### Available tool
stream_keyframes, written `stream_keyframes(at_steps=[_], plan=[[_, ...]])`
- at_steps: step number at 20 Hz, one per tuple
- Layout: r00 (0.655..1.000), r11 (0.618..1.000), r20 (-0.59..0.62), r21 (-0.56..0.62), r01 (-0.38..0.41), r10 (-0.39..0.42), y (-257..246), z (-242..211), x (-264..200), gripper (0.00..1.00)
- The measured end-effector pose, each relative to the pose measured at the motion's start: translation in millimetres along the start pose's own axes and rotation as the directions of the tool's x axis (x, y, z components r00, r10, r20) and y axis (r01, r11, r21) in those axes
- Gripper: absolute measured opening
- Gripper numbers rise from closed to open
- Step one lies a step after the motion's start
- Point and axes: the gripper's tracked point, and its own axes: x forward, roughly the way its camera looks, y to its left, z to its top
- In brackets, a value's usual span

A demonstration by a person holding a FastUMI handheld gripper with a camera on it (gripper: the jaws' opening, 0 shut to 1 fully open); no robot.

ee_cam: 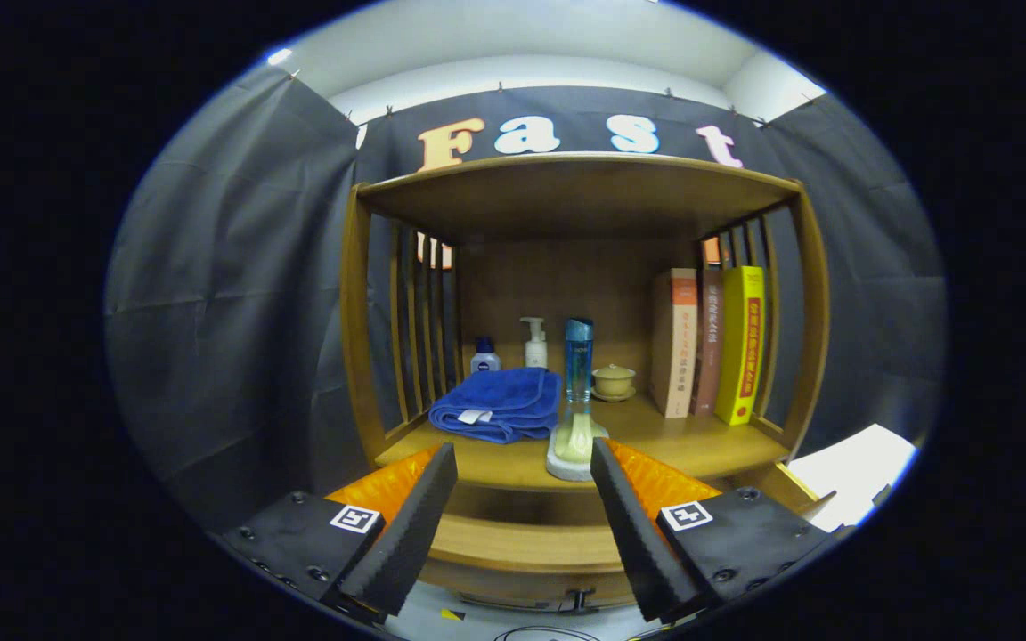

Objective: Pull open the drawer, take out the items inside it, and place them on the countertop above the cabinet.

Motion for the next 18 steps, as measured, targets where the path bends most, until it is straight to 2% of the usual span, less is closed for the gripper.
stream_keyframes(at_steps=[8,13,18], plan=[[0.994,0.995,0.057,0.021,0.092,-0.093,-32,-23,-62,0.99],[0.989,0.992,0.085,0.001,0.124,-0.124,-49,-27,-73,0.99],[0.991,0.993,0.065,0.011,0.119,-0.12,-50,-43,-74,0.99]])
